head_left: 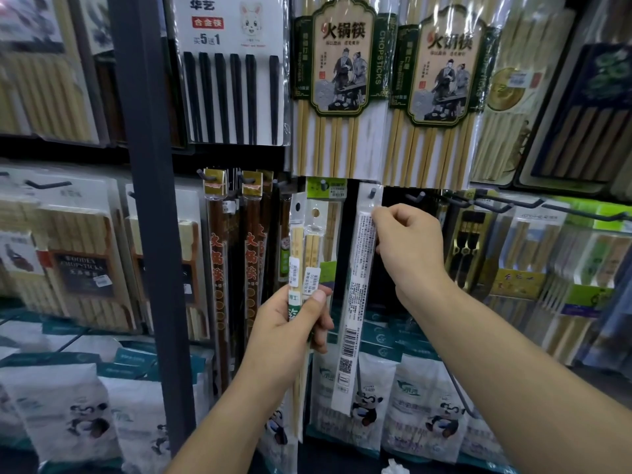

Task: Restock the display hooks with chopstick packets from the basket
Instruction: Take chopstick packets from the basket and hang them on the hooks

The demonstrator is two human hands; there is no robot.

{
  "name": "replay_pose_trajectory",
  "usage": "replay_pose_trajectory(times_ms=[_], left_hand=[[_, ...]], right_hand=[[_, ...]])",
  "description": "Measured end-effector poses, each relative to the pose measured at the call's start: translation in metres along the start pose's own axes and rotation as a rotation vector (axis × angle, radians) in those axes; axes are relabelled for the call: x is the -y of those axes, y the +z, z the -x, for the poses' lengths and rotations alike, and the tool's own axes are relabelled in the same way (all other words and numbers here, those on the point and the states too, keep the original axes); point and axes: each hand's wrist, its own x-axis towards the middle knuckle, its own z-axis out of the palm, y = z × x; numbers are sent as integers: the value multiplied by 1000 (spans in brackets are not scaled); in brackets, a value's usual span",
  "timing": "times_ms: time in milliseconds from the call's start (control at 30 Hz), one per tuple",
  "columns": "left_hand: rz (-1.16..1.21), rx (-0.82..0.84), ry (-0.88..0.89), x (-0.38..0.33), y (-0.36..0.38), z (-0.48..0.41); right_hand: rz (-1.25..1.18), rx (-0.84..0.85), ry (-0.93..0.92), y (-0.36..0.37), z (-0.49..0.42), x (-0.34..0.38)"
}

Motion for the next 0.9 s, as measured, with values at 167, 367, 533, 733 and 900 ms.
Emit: replay_pose_trajectory(times_ms=[167,367,533,733,900], left_hand=[[76,86,-64,-4,-2,2],[64,159,-58,-4,-2,2],[121,165,-55,-4,0,2],[89,115,-20,-6,4,3],[41,-6,28,-5,3,1]], right_hand=[[84,-37,-25,-3,2,-9],[44,-41,-61,-6,23,-9],[-78,191,-112,0,44,9],[-116,199,-70,2,45,11],[-135,113,-67,-3,36,9]])
